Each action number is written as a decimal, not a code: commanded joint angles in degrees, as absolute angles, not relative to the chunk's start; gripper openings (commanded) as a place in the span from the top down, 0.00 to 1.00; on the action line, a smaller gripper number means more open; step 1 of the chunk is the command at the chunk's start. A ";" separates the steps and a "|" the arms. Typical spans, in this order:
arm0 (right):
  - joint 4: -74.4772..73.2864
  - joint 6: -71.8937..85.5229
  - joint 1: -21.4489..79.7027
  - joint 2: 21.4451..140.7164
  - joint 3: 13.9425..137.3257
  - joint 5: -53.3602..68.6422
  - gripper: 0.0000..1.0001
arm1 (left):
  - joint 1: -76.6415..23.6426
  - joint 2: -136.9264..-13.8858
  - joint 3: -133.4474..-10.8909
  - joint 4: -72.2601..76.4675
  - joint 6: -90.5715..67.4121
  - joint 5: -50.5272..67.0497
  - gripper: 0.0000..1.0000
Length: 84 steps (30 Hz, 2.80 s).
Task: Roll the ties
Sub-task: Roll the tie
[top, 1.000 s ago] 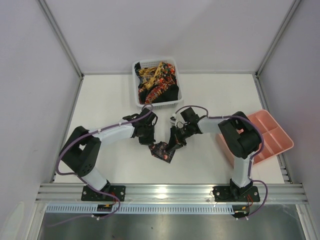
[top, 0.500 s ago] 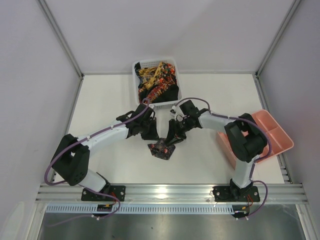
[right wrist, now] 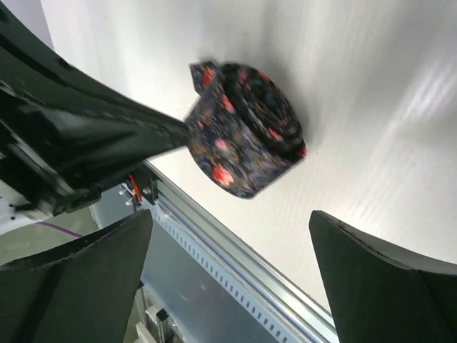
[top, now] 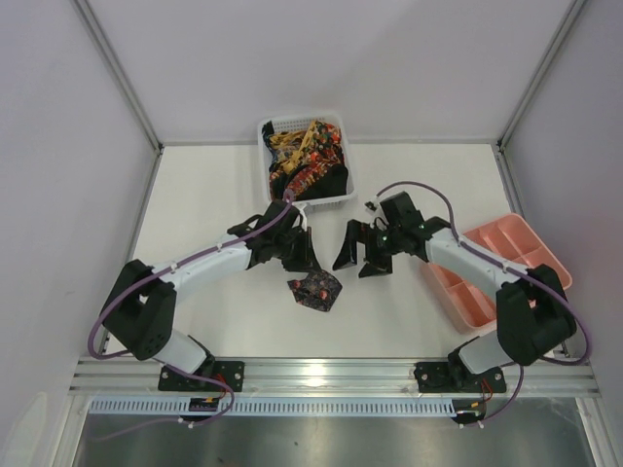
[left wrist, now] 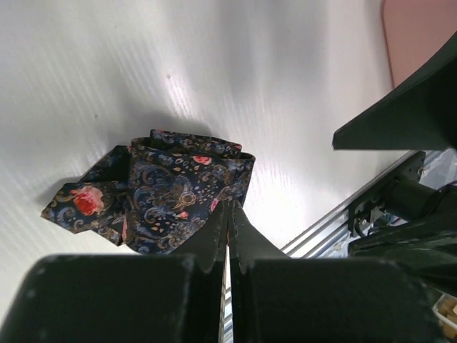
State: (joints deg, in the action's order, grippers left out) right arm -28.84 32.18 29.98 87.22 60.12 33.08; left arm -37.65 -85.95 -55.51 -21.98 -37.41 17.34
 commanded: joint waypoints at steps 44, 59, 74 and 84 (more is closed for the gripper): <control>-19.66 34.91 31.02 88.83 59.20 16.19 0.14 | -37.53 -82.54 -56.25 -29.35 -38.49 10.29 0.89; -21.71 38.59 35.06 108.54 72.25 5.62 0.91 | -46.49 -74.35 -42.46 -30.50 -52.99 5.10 0.99; -20.13 35.16 38.58 110.91 68.64 10.63 0.99 | -49.22 -85.69 -42.80 -29.00 -60.55 -3.51 0.99; -23.11 39.28 42.98 111.09 68.38 13.18 1.00 | -49.22 -84.99 -40.78 -27.60 -64.69 -7.73 1.00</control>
State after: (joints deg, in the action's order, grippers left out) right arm -21.06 37.36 41.82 110.10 69.19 12.10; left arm -49.01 -84.71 -42.19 -27.99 -62.19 -2.76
